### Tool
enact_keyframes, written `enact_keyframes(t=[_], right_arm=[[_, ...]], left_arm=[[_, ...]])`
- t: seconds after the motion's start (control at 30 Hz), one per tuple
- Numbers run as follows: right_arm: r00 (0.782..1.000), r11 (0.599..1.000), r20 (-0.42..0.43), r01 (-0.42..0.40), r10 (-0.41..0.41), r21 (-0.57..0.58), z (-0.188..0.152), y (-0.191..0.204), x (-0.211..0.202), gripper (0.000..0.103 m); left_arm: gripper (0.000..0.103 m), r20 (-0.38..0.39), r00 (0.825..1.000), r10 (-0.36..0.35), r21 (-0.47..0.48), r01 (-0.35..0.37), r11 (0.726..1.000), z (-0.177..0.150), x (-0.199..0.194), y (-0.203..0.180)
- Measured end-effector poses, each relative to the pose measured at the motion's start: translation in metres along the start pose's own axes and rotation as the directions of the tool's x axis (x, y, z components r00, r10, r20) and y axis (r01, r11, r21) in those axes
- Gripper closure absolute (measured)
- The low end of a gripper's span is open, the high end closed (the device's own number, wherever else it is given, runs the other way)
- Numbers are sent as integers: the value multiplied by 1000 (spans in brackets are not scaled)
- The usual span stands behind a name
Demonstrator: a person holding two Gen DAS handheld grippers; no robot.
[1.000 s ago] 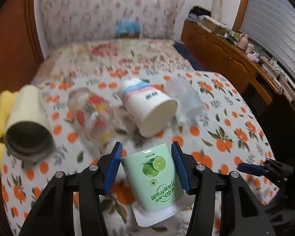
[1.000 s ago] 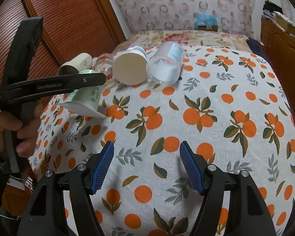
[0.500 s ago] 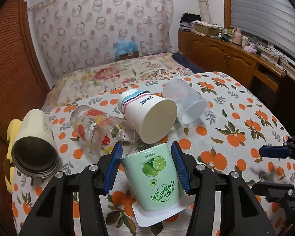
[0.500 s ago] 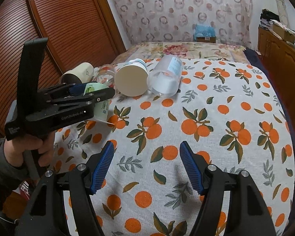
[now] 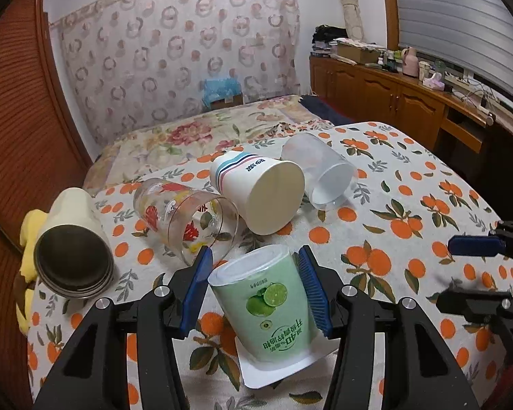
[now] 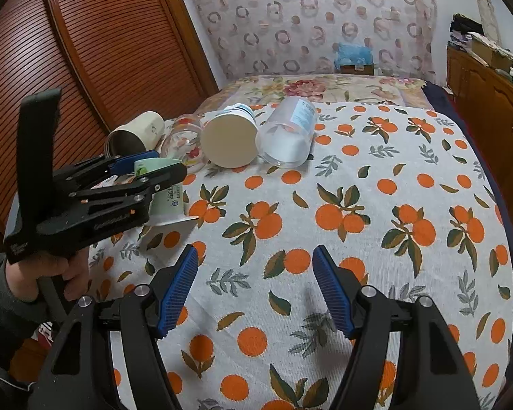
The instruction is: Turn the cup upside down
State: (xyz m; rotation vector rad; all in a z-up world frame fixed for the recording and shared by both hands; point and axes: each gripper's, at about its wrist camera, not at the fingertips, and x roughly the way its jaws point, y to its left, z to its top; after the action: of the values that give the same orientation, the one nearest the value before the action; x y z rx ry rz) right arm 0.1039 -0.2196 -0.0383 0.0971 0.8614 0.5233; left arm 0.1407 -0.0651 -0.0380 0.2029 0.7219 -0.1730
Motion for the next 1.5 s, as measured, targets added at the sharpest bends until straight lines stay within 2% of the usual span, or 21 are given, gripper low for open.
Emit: enact_keyframes(t=[0.1,0.23,0.47,0.53,0.57,0.6,0.77,0.9,1.13,1.3,1.43,1.5], right_arm=[[1000,1000,3,0,0,7,-2,0,-1,31],[1000,1000,13,1,-1,5,-4,3,-2,31],[999,1000,37,6,-6,9,-7,6,-2,31],[999,1000,40,6,-6,11,-9,6,-1,31],[999,1000,43,7,-8,13,-9,6,-1,31],[999,1000,49,10,-11,14,-9,6,-1,31],[994,999,99,39,-41,22,-9,6,-12,31],[983,997,173,64,-69,36,-8,10,-28,31],[952,994,286,102,-106,31,-14,36,-51,31],[929,991,345,134,-133,19,-22,55,-61,21],[906,986,392,168,-159,12,-25,65,-68,2],[896,981,408,193,-177,2,-27,69,-71,2]], left_arm=[[53,16,1000,10,0,-10,1000,-6,-7,-1],[53,7,1000,-29,-43,29,999,-18,-10,1],[53,10,999,-41,-47,42,998,-27,-11,-3],[46,15,999,-33,-46,33,998,-27,-12,-3],[37,21,999,-33,-48,34,998,-27,-14,-2],[33,29,999,-33,-51,35,998,-28,-16,-1],[29,68,997,-33,-97,39,994,-28,-29,8],[19,108,994,-16,-133,31,991,-29,-47,17],[11,159,987,27,-162,-1,987,-39,-81,29],[8,182,982,60,-167,-29,986,-49,-104,33],[8,191,978,83,-188,-47,981,-58,-119,38],[7,196,977,88,-198,-48,979,-61,-124,40]])
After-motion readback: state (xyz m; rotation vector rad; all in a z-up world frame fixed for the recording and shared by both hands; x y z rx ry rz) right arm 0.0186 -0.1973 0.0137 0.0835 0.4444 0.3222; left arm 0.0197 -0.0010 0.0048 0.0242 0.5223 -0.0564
